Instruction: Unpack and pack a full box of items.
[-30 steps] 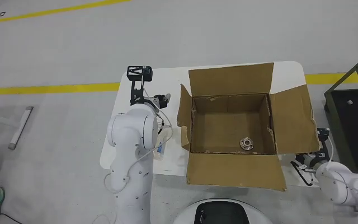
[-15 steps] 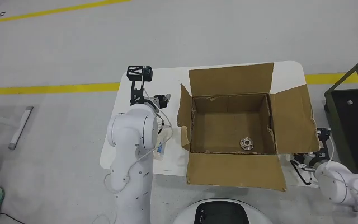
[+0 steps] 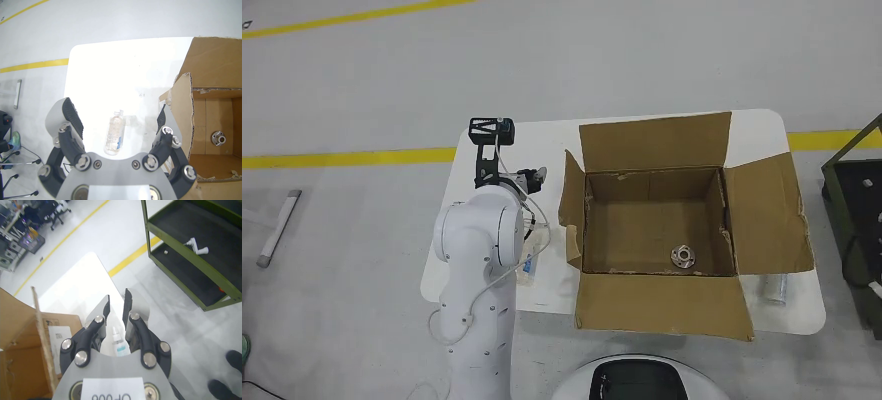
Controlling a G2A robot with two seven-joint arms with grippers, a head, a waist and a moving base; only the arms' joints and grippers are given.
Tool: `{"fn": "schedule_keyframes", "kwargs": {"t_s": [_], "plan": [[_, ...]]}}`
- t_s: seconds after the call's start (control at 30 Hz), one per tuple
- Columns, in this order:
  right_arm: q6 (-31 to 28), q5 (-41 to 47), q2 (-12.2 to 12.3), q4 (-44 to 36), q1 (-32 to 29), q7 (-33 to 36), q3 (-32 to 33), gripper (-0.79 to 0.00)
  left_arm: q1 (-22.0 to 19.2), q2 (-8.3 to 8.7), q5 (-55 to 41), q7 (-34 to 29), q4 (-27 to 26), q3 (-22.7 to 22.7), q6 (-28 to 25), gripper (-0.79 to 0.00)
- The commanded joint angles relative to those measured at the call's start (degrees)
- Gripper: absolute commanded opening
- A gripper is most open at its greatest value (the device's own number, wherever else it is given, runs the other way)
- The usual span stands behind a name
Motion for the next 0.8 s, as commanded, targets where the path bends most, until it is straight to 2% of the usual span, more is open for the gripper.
{"fn": "schedule_keyframes", "kwargs": {"t_s": [0.0,0.17,0.27,0.37,0.47,0.57,0.77], "plan": [[-0.51,2.17,-0.27,-2.16,0.85,-4.05,-1.07,-0.785,0.00,0.00,0.00,0.00,0.00,0.00,0.00,0.000],[-7.85,5.48,-0.31,-3.99,3.36,-6.41,-6.44,-0.785,0.00,0.00,0.00,0.00,0.00,0.00,0.00,0.000],[-12.31,4.20,0.00,-2.82,6.42,-3.78,-11.86,-0.785,0.00,0.00,0.00,0.00,0.00,0.00,0.00,0.000],[-14.20,0.87,0.24,-0.06,10.21,-0.26,-18.02,-0.785,0.00,0.00,0.00,0.00,0.00,0.00,0.00,0.000],[-13.62,-10.03,0.53,3.74,13.84,3.63,-24.77,-0.785,0.00,0.00,0.00,0.00,0.00,0.00,0.00,0.000],[-13.84,-12.49,0.36,7.70,17.58,7.10,-30.43,-0.785,0.00,0.00,0.00,0.00,0.00,0.00,0.00,0.000],[-12.79,-16.59,-0.08,17.57,24.78,12.73,-36.56,-0.785,0.00,0.00,0.00,0.00,0.00,0.00,0.00,0.000]]}}
